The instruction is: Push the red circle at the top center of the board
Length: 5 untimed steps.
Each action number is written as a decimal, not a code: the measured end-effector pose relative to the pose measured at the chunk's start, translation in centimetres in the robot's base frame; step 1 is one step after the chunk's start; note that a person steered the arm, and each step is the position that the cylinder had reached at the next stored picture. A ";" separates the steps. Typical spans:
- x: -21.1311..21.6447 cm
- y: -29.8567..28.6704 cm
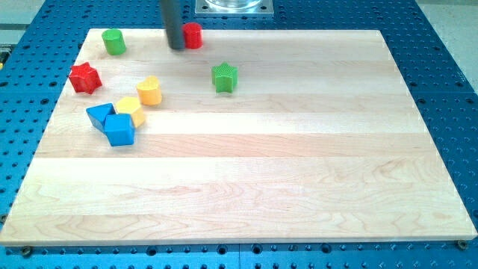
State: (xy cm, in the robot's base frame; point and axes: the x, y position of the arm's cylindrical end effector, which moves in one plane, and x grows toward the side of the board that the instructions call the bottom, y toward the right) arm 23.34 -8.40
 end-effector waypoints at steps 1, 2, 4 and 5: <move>0.6 6.0; 2.0 0.0; -3.7 -0.7; -4.2 -0.4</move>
